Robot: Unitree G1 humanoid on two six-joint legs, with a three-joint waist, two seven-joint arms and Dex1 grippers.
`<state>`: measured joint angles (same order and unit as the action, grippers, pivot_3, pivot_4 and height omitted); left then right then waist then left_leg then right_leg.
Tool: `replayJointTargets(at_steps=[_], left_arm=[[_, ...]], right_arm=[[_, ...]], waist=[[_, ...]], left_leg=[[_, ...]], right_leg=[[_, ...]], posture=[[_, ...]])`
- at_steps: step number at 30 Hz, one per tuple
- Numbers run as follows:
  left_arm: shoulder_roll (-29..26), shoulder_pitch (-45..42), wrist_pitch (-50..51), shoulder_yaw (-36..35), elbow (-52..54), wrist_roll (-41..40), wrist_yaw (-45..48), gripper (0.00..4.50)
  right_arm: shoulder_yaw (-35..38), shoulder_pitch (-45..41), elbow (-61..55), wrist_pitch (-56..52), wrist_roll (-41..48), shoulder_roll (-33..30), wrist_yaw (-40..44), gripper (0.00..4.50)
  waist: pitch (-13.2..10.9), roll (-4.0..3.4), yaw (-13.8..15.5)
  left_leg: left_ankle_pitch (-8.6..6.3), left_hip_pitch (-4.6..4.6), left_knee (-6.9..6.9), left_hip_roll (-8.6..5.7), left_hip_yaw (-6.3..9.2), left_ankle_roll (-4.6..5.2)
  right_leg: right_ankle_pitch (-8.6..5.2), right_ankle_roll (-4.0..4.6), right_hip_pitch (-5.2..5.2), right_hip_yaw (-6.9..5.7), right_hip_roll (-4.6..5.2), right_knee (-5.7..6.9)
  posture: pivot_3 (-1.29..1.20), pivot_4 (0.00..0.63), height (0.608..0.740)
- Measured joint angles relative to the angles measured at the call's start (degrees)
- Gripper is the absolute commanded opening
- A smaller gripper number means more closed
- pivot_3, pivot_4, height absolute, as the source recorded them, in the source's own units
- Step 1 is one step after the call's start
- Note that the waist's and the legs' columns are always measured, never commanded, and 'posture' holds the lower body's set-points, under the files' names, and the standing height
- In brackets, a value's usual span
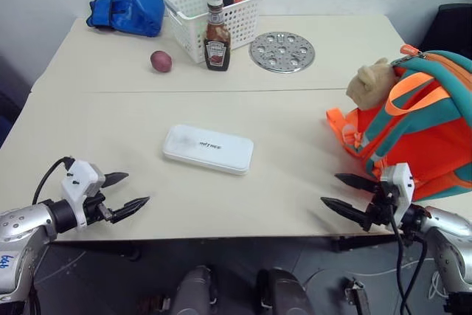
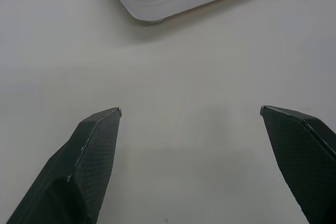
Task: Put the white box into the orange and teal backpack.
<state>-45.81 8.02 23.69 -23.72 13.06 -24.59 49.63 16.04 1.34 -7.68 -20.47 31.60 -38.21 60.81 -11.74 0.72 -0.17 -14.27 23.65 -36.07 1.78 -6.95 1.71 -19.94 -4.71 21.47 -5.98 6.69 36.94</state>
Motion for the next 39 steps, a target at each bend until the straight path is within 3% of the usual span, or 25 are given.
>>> replayJointTargets(at_steps=[19, 21, 25, 29, 33, 36, 39], left_arm=[[-0.5, -0.4, 1.0, -0.2, -0.2, 0.0, -0.8, 4.47], [-0.6, 0.2, 1.3, -0.3, 0.0, 0.1, -0.8, 4.5], [-0.8, 1.9, 1.2, -0.3, 1.7, 0.1, 0.0, 3.61], [-1.7, 0.1, -0.1, -0.1, 0.6, 0.9, 0.0, 2.27], [-2.8, -7.2, -3.6, 2.4, -6.9, 4.6, -0.5, 1.0], [-2.6, -13.3, -5.3, 5.8, -12.7, 7.8, -2.3, 0.02], [-1.8, -19.4, -6.3, 9.4, -17.8, 10.4, -3.5, 0.02]], right_arm=[[-4.1, -2.9, -13.8, -11.5, 1.9, 0.0, -8.5, 4.5], [-5.0, -3.3, -14.3, -12.7, 2.1, 0.0, -9.1, 4.13], [-7.4, -5.6, -14.4, -15.0, 3.4, -0.5, -8.3, 2.98], [-9.3, -10.0, -12.8, -14.6, 3.3, -1.4, -6.3, 1.5], [-14.0, -15.8, -6.8, -12.0, -0.2, -1.0, -4.9, 0.11], [-17.3, -18.9, -2.9, -10.0, -2.9, 1.2, -4.8, 0.0], [-20.3, -21.4, -0.3, -8.2, -5.9, 4.0, -5.9, 0.0]], waist=[[0.0, 0.0, 0.0], [0.0, 0.0, -0.1], [0.0, 0.0, -0.2], [0.0, 0.02, 0.0], [0.0, 0.02, 0.1], [0.0, 0.03, -0.1], [0.0, 0.04, -0.1]], left_leg=[[-0.07, 0.0, 0.0, 0.0, 0.0, -0.1], [-0.06, 0.0, 0.0, 0.0, 0.0, -0.1], [-0.07, 0.0, 0.01, 0.01, 0.0, -0.11], [-0.08, 0.0, -0.02, 0.0, 0.0, -0.12], [-0.06, 0.02, -0.02, -0.03, -0.02, -0.12], [0.15, 0.02, -0.04, -0.03, -0.04, -0.16], [0.17, 0.02, -0.04, -0.02, -0.08, -0.22]], right_leg=[[0.0, 0.0, 0.01, 0.01, 0.0, 0.01], [0.0, 0.0, 0.01, 0.01, 0.0, 0.01], [0.0, 0.01, 0.03, 0.01, 0.0, 0.01], [-0.01, 0.01, 0.0, 0.01, 0.0, -0.01], [0.0, 0.05, 0.03, -0.01, 0.01, -0.01], [0.01, 0.01, 0.07, -0.05, 0.0, 0.13], [0.02, 0.0, 0.12, -0.06, -0.04, 0.21]], posture=[[0.0, 0.15, 0.74], [0.0, 0.15, 0.74], [0.0, 0.15, 0.74], [0.0, 0.15, 0.74], [0.0, 0.15, 0.74], [0.0, 0.15, 0.74], [0.0, 0.15, 0.74]])
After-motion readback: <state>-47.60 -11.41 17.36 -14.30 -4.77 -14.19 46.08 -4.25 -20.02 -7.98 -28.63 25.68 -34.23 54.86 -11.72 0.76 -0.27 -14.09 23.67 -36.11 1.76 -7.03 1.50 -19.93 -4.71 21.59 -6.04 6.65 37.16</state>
